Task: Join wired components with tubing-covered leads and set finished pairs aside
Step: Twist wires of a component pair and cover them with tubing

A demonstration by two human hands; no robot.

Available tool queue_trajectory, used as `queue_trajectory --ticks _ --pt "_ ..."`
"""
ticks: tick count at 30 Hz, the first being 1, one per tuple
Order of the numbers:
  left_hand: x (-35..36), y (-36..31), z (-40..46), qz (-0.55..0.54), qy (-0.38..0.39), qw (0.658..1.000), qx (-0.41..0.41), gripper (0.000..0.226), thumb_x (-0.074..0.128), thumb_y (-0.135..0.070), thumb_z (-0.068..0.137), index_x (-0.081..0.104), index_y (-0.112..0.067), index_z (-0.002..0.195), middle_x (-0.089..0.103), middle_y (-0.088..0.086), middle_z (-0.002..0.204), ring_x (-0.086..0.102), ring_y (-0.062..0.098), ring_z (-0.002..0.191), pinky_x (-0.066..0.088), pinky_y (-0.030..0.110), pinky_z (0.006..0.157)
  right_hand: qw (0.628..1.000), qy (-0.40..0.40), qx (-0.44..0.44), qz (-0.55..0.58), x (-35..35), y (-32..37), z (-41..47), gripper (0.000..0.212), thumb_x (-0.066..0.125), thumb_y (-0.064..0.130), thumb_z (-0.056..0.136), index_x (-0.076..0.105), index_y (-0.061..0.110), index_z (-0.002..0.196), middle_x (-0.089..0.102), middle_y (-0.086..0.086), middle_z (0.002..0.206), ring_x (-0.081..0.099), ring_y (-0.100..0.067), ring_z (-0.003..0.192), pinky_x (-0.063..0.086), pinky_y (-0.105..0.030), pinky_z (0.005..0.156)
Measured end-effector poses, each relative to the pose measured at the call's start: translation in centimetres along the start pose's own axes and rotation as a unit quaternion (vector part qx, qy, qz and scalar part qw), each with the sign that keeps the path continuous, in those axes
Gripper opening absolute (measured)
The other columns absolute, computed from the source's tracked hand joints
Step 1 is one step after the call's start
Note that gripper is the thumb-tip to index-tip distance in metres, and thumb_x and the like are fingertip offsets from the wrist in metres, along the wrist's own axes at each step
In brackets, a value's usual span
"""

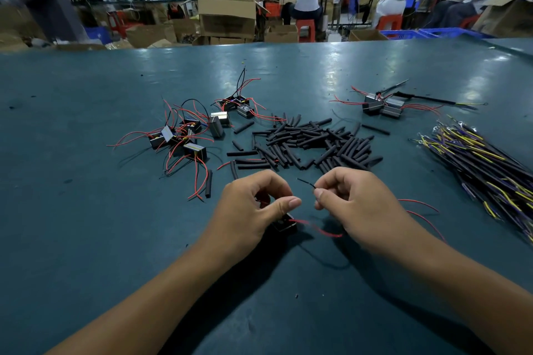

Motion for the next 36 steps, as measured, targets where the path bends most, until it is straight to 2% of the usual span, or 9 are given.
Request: queue_trajectory --ticks 2,7,10,13,16,19,27,33,36 --pt "0.1 0.2 -0.2 -0.009 0.009 1.0 -0.008 0.019 0.076 -0.04 0.074 0.069 -0.022 0.079 0.068 -0.013 0.072 0.058 0.003 0.063 0.047 0.017 0.062 1.0 -0.001 0.004 -0.013 0.1 -0.1 -0.1 0.012 0.064 0.021 0.094 0.064 0.027 0.083 0.072 0.012 0.075 0.051 0.0 0.049 0.04 -0.013 0.048" --pt "0.2 0.5 -0.8 0.016 0.053 0.998 -0.016 0.012 0.083 -0.023 0.079 0.072 -0.022 0.086 0.071 -0.009 0.078 0.065 0.007 0.073 0.051 0.019 0.069 1.0 0.003 0.026 -0.005 -0.1 -0.5 -0.1 0.011 0.063 0.021 0.094 0.063 0.026 0.084 0.072 0.011 0.075 0.05 0.0 0.046 0.037 -0.013 0.046" --pt "0.4 0.2 -0.9 0.037 0.072 0.997 -0.001 0.007 0.081 -0.022 0.081 0.074 -0.022 0.084 0.072 -0.008 0.078 0.066 0.007 0.072 0.051 0.019 0.07 0.998 0.021 0.048 0.038 0.1 -0.9 -0.1 0.011 0.062 0.019 0.095 0.064 0.024 0.085 0.072 0.007 0.072 0.049 -0.008 0.047 0.04 -0.026 0.048" --pt "0.1 0.1 -0.7 0.023 0.039 0.999 -0.002 0.005 0.077 -0.02 0.085 0.073 -0.021 0.083 0.072 -0.007 0.077 0.067 0.01 0.073 0.053 0.021 0.07 0.997 0.027 0.048 0.05 0.1 -0.8 -0.2 0.012 0.064 0.021 0.094 0.067 0.023 0.082 0.07 0.005 0.067 0.05 -0.009 0.048 0.04 -0.029 0.05" --pt "-0.1 0.4 -0.4 -0.029 -0.012 0.999 -0.021 0.006 0.077 -0.016 0.085 0.073 -0.018 0.081 0.073 -0.005 0.076 0.067 0.008 0.07 0.051 0.016 0.066 0.995 0.039 0.051 0.081 0.6 -0.3 -0.3 0.015 0.061 0.012 0.094 0.067 0.02 0.082 0.071 0.001 0.066 0.056 -0.011 0.046 0.042 -0.024 0.043" --pt "0.3 0.5 -0.2 -0.044 -0.018 0.999 -0.023 0.007 0.078 -0.016 0.083 0.073 -0.017 0.078 0.074 -0.004 0.074 0.065 0.002 0.065 0.048 0.012 0.063 0.99 0.037 0.059 0.119 1.1 0.1 -0.4 0.015 0.057 0.004 0.093 0.067 0.015 0.086 0.071 -0.003 0.065 0.059 -0.012 0.046 0.043 -0.021 0.039" --pt "0.7 1.4 -0.4 -0.109 -0.024 0.992 -0.055 0.011 0.081 -0.019 0.077 0.072 -0.013 0.078 0.075 0.0 0.072 0.069 0.007 0.064 0.053 0.017 0.062 0.989 0.044 0.051 0.131 1.5 0.4 -0.8 0.014 0.062 0.012 0.094 0.069 0.015 0.083 0.067 0.0 0.059 0.051 -0.01 0.044 0.037 -0.017 0.04" --pt "0.8 2.0 -0.4 -0.124 -0.026 0.989 -0.077 0.014 0.082 -0.015 0.078 0.071 -0.01 0.084 0.075 0.007 0.077 0.072 0.023 0.072 0.058 0.037 0.07 0.983 0.046 0.066 0.166 1.6 0.2 -0.9 0.015 0.059 0.007 0.094 0.07 0.011 0.087 0.061 0.001 0.055 0.043 -0.01 0.043 0.033 -0.019 0.04" --pt "0.8 1.9 -0.4 -0.117 -0.026 0.99 -0.077 0.014 0.082 -0.015 0.079 0.07 -0.012 0.085 0.075 0.005 0.077 0.072 0.017 0.07 0.058 0.032 0.068 0.982 0.045 0.068 0.168 1.6 0.0 -0.9 0.017 0.058 0.007 0.095 0.071 0.012 0.086 0.056 0.003 0.052 0.039 -0.009 0.042 0.031 -0.018 0.04"
Point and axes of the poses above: each hand's wrist, its own z-axis towards the middle knuckle, its own x-axis out of the palm, y = z × x, the point moved 9 cm from there along z, towards the middle knuckle
